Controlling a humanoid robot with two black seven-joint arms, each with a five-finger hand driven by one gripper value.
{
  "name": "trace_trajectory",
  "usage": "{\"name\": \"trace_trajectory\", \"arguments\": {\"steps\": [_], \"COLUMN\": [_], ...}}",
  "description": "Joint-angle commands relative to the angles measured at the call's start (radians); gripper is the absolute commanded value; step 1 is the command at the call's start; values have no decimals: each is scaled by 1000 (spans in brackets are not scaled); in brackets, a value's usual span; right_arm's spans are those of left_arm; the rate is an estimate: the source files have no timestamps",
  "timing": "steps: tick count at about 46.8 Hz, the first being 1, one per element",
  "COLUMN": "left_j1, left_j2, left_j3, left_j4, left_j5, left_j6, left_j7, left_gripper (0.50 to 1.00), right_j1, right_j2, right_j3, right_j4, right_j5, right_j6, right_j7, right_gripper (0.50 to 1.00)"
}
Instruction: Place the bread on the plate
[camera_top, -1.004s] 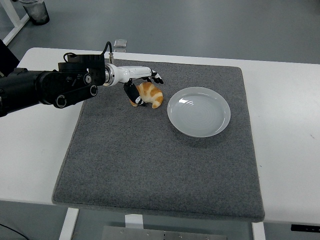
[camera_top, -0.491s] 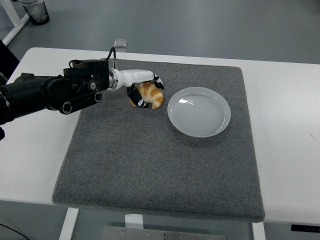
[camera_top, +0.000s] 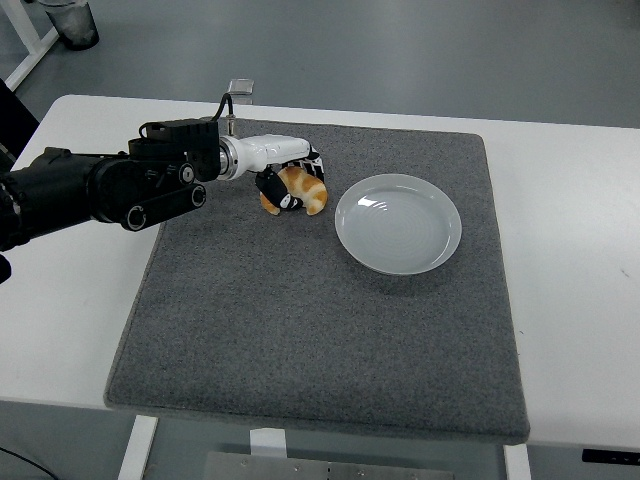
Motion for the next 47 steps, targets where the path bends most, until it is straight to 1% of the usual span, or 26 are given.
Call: {"name": "trace_trajectory", "arguments": {"steps": [1,12,20,25,40,47], "left_j1": [2,-8,-28,-67,-219,-285], "left_j2": [0,0,12,40,133,147], "left_j3": [0,-5,-18,-50,-58,-61], "left_j4": [-5,-14,-74,-102,-177,-198], "left_j5": [0,-5,-6,-11,-22,-22], "left_j6": [0,6,6,6,-1,-6], "left_j7": [0,0,0,0,0,0], "left_gripper": [500,500,500,500,500,500], "right_j1": [0,0,0,0,0,0], "right_j2": [0,0,0,0,0,0], "right_j3": [0,-1,-1,0,0,0], "right_j4": [0,0,0,0,0,0], "right_j5": [0,0,0,0,0,0], "right_j6": [0,0,0,0,0,0], "right_j7": [0,0,0,0,0,0], "right_gripper": [952,952,954,952,952,952]}}
